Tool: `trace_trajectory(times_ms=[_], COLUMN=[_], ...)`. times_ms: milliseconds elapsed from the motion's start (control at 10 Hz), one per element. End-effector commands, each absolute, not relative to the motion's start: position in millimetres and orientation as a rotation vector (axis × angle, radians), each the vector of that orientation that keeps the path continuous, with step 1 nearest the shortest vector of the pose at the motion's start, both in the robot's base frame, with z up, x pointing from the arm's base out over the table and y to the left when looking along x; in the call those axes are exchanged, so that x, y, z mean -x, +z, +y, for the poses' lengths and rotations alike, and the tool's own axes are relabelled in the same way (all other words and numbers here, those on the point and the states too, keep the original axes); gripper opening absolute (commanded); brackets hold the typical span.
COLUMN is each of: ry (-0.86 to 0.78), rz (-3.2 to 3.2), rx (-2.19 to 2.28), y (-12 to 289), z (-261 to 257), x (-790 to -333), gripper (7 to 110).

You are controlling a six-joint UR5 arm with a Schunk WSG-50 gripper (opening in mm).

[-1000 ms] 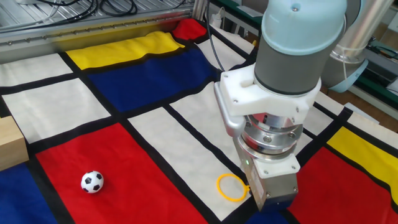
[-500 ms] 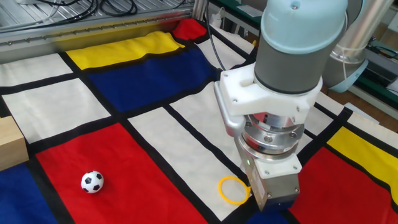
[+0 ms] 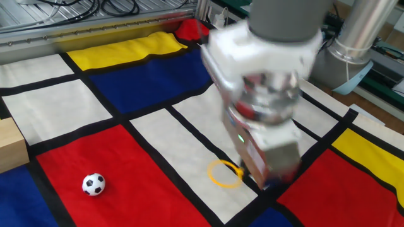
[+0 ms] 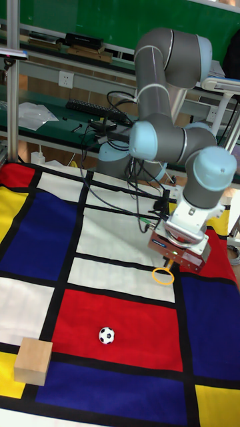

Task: Attach the bubble ring to the ball

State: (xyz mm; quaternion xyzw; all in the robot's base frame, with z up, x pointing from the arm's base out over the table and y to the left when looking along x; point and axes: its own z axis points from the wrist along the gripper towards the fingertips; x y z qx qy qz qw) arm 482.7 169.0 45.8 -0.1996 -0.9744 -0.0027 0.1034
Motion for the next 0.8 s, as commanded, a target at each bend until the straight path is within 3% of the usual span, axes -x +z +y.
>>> trace_trajectory(times_ms=[0, 300, 700], ry=[0.040, 0.236, 0.307], rz=[-3.043, -3.064, -3.155], rx=[0.200, 0.060, -0.048], y=[66, 35, 41], z=[104, 63, 54], x=[-528, -560, -585], gripper=[7, 7, 7])
